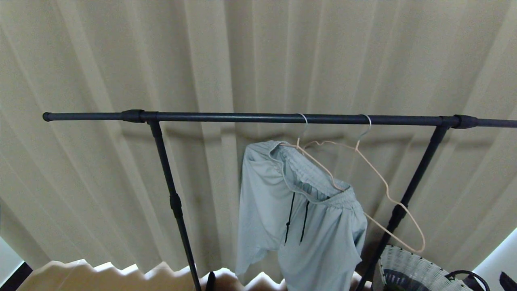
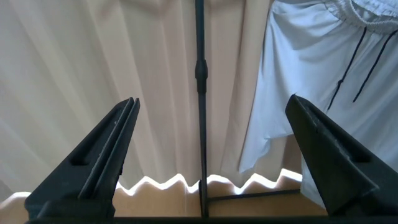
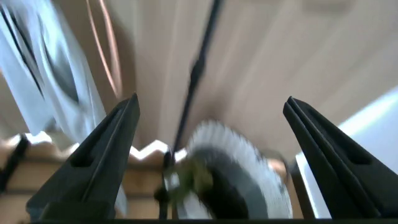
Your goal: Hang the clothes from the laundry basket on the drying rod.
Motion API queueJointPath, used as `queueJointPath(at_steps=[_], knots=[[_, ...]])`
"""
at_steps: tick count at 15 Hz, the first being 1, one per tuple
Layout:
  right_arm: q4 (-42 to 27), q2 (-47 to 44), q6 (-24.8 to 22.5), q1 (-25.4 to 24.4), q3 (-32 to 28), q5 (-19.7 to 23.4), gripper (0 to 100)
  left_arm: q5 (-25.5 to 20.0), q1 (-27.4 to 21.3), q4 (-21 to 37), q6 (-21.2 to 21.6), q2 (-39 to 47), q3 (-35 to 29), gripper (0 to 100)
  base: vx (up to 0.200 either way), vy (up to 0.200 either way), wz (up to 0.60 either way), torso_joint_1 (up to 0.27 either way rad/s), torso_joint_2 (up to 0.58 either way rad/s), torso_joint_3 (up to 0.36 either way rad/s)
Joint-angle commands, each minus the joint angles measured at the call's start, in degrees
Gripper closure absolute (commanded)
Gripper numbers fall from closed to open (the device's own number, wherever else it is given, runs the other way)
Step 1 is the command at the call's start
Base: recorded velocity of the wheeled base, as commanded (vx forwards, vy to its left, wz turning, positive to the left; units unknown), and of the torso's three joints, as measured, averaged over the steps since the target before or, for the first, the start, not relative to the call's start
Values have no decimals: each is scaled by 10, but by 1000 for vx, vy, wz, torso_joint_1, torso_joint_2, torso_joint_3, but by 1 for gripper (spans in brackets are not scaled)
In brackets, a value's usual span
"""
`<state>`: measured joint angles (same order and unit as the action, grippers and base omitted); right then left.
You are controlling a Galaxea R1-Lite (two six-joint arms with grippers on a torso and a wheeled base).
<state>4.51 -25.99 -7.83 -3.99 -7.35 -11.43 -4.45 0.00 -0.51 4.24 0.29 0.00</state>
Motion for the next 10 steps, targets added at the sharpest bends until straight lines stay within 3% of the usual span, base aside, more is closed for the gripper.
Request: queueJointPath(at_steps=[1, 3, 5, 8, 10], knots=[[-177, 238, 1, 46, -9, 0, 0, 0, 0, -1, 0, -2, 0, 0, 0, 0, 0, 0, 0, 0], [-169, 260, 17, 43, 1, 4, 0, 1, 0, -1, 0, -2, 0, 0, 0, 0, 0, 0, 0, 0], [-108, 260, 56, 43, 34, 19, 0, 1, 0, -1, -4, -2, 0, 0, 0, 0, 0, 0, 0, 0], [0, 260, 70, 43, 74, 60, 0, 0, 0, 0, -6, -2, 0, 0, 0, 0, 0, 0, 0, 0], [0, 260, 73, 43, 74, 62, 0, 0, 0, 0, -7, -2, 0, 0, 0, 0, 0, 0, 0, 0]])
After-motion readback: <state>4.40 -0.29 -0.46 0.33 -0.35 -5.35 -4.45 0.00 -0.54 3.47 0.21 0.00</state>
